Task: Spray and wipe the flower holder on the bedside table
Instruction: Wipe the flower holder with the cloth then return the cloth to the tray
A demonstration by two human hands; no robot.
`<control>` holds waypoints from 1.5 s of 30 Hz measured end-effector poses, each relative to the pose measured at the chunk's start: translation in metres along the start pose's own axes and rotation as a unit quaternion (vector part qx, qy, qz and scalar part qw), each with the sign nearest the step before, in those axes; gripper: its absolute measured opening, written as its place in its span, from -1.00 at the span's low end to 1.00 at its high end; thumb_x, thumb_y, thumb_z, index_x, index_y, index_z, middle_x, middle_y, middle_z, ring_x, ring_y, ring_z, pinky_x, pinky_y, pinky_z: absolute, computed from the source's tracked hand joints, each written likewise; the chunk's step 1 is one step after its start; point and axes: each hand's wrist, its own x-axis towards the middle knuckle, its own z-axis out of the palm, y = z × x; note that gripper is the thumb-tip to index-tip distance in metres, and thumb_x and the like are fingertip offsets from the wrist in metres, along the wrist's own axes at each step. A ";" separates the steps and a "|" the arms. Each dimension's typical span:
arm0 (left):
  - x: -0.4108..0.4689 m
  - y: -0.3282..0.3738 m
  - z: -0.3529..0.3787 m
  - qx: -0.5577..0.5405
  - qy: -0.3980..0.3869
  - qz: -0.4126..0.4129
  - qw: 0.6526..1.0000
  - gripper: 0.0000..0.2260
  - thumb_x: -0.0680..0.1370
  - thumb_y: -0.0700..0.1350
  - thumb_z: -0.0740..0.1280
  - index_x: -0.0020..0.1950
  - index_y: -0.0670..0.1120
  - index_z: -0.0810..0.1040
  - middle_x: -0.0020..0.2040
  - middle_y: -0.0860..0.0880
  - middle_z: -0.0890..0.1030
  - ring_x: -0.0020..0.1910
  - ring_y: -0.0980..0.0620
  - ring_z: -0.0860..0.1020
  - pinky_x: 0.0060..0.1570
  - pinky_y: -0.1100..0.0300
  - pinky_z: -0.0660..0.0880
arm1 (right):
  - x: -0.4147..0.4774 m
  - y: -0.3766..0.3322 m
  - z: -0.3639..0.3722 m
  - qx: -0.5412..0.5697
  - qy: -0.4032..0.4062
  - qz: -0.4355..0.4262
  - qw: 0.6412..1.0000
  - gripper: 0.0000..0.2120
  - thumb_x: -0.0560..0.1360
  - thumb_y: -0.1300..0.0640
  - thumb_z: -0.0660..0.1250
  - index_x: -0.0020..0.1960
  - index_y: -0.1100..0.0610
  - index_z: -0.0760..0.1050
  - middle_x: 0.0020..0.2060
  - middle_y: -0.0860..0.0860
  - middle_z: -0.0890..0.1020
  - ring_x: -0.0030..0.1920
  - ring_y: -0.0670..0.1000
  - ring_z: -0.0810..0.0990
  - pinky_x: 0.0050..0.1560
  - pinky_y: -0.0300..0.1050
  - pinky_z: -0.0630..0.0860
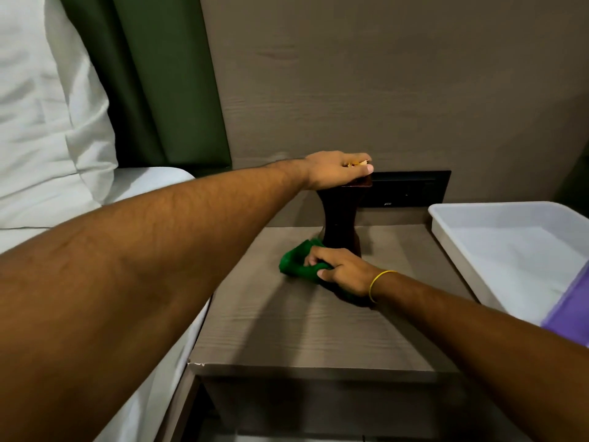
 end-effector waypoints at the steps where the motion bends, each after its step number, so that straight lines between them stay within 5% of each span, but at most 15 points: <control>1: 0.002 -0.001 -0.001 -0.002 0.000 -0.008 1.000 -0.36 0.62 0.45 0.05 0.66 0.24 0.25 0.67 -0.01 0.36 0.62 -0.14 0.32 0.55 -0.04 0.23 | 0.000 -0.001 -0.001 0.026 0.004 0.017 1.000 -0.77 0.49 0.32 0.32 -0.03 0.00 0.41 0.15 -0.01 0.65 0.13 0.03 0.56 0.16 -0.17 0.43; 8: 0.013 -0.006 -0.002 -0.035 -0.011 -0.042 0.998 -0.31 0.56 0.50 0.07 0.65 0.26 0.29 0.70 0.07 0.29 0.66 -0.11 0.25 0.64 -0.11 0.11 | 0.005 0.001 -0.003 0.181 -0.003 0.067 0.981 -0.85 0.36 0.29 0.32 -0.09 0.13 0.47 0.02 0.10 0.62 0.08 0.01 0.53 0.11 -0.07 0.38; 15: 0.019 -0.009 0.001 -0.060 -0.001 -0.056 0.997 -0.39 0.60 0.47 0.11 0.61 0.28 0.35 0.66 0.03 0.36 0.61 -0.10 0.32 0.62 -0.12 0.17 | -0.004 -0.014 -0.015 0.338 -0.030 0.127 0.932 -0.85 0.26 0.30 0.26 -0.17 0.26 0.49 -0.25 0.10 0.55 -0.27 -0.08 0.57 -0.24 -0.29 0.47; 18: 0.019 -0.009 0.002 -0.063 0.004 -0.053 0.997 -0.45 0.64 0.42 0.12 0.59 0.27 0.40 0.63 0.01 0.41 0.58 -0.09 0.37 0.60 -0.07 0.20 | -0.021 -0.014 -0.017 0.476 -0.014 0.176 0.861 -0.81 0.27 0.30 0.28 -0.14 0.29 0.58 -0.29 0.18 0.64 -0.32 0.08 0.63 -0.27 -0.17 0.56; 21: 0.019 -0.010 0.002 -0.056 0.007 -0.051 0.997 -0.36 0.57 0.48 0.12 0.60 0.27 0.37 0.64 0.03 0.40 0.60 -0.10 0.35 0.61 -0.05 0.19 | -0.043 -0.016 -0.015 0.617 0.058 0.196 0.760 -0.71 0.43 0.30 0.18 0.03 0.33 0.61 -0.12 0.29 0.69 -0.21 0.21 0.70 -0.12 -0.02 0.66; 25: 0.020 -0.010 0.003 -0.048 0.010 -0.052 0.997 -0.35 0.58 0.47 0.12 0.61 0.23 0.38 0.65 0.02 0.39 0.61 -0.09 0.35 0.62 -0.05 0.18 | -0.062 -0.022 -0.016 0.714 0.213 0.203 0.635 -0.59 0.53 0.25 0.15 0.29 0.31 0.58 0.15 0.31 0.69 0.09 0.31 0.66 0.17 0.14 0.60; 27: 0.020 -0.010 0.004 -0.052 0.012 -0.046 0.997 -0.34 0.56 0.47 0.13 0.58 0.22 0.43 0.63 0.00 0.42 0.59 -0.09 0.37 0.61 -0.04 0.20 | -0.061 -0.028 -0.024 0.713 0.326 0.165 0.599 -0.69 0.57 0.26 0.14 0.21 0.24 0.57 0.04 0.28 0.69 0.02 0.27 0.65 0.11 0.12 0.60; 30: 0.022 -0.011 0.004 -0.054 0.010 -0.040 0.998 -0.28 0.49 0.52 0.10 0.57 0.23 0.43 0.63 0.00 0.43 0.59 -0.09 0.38 0.62 -0.07 0.20 | -0.048 -0.036 -0.039 0.498 0.542 0.123 0.666 -0.85 0.59 0.32 0.21 -0.01 0.08 0.44 -0.09 0.12 0.55 -0.08 0.10 0.52 0.00 -0.02 0.48; 33: 0.022 -0.011 0.002 -0.041 0.005 -0.044 0.998 -0.29 0.52 0.53 0.09 0.60 0.26 0.38 0.66 0.03 0.38 0.61 -0.09 0.34 0.62 -0.07 0.17 | -0.030 -0.045 -0.045 0.203 0.650 0.068 0.729 -0.87 0.56 0.33 0.23 0.09 0.20 0.38 0.16 0.16 0.48 0.16 0.09 0.45 0.23 -0.10 0.36; 37: 0.021 -0.009 0.001 -0.040 0.013 -0.038 0.998 -0.43 0.59 0.42 0.09 0.57 0.30 0.40 0.63 0.02 0.43 0.57 -0.10 0.40 0.57 -0.06 0.26 | 0.005 -0.050 -0.038 0.036 0.616 0.019 0.786 -0.78 0.54 0.33 0.21 0.18 0.31 0.37 0.45 0.21 0.36 0.42 0.10 0.37 0.38 -0.17 0.28; 40: 0.022 -0.008 0.002 -0.045 0.008 -0.037 0.998 -0.41 0.57 0.43 0.08 0.57 0.33 0.39 0.63 0.01 0.43 0.56 -0.11 0.40 0.57 -0.07 0.28 | 0.022 -0.049 -0.029 0.086 0.567 0.042 0.818 -0.65 0.57 0.35 0.18 0.36 0.32 0.30 0.33 0.19 0.47 0.30 0.11 0.49 0.19 -0.30 0.39; 45: 0.023 -0.010 0.002 -0.046 0.009 -0.041 0.998 -0.31 0.49 0.51 0.09 0.57 0.29 0.42 0.64 0.04 0.41 0.57 -0.12 0.39 0.59 -0.10 0.24 | 0.020 -0.034 -0.008 0.082 0.511 0.148 0.843 -0.77 0.62 0.30 0.15 0.27 0.26 0.29 0.04 0.22 0.60 0.05 0.30 0.62 -0.12 -0.07 0.37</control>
